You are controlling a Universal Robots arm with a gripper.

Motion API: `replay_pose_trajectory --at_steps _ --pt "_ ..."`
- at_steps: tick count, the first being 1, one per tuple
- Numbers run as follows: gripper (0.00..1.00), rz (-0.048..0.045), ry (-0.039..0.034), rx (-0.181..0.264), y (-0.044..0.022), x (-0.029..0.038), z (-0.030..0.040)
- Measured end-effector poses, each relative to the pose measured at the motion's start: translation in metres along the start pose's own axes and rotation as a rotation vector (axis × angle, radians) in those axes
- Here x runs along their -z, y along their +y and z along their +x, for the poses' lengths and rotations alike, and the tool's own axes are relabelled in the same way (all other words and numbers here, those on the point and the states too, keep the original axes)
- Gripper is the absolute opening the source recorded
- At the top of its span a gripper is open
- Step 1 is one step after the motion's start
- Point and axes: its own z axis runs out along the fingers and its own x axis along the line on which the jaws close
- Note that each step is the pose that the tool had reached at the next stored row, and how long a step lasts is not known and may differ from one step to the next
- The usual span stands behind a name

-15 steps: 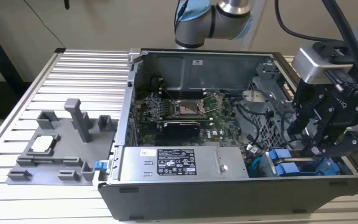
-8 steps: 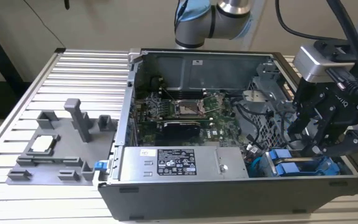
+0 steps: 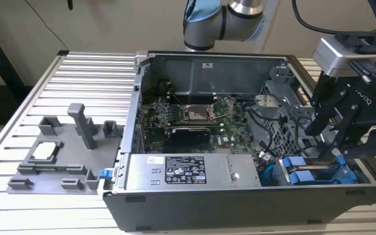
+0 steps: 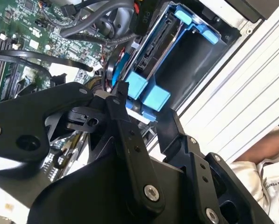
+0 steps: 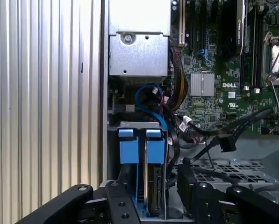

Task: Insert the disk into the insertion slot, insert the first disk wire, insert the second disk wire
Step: 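Insert the disk into the insertion slot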

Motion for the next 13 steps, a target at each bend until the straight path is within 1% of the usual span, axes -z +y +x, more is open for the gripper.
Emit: replay_pose_trajectory --at_steps 1,2,3,4,6,7,8,9,13 --pt "0.53 0.0002 -0.0014 0.000 0.0000 0.0002 -0.0001" --pt "0.53 0.0013 -0.0066 0.000 0.0000 0.0004 -0.0001" --pt "0.53 0.0031 -0.0181 0.001 0.0000 0.0005 -0.0002" --pt "0.53 0.0052 -0.0330 0.001 0.0000 0.0005 -0.0001" --pt "0.53 0.0094 -0.0688 0.002 0.0000 0.0005 -0.0002" --pt "0.53 0.0128 -0.0883 0.003 0.0001 0.0005 -0.0001" --pt "0.53 0.0198 -0.1031 0.004 0.0001 0.0005 -0.0001" --pt "0.53 0.0309 -0.1129 0.005 0.0001 0.0005 -0.0001" --pt "0.53 0.0781 -0.1427 0.013 0.0001 0.0005 0.0000"
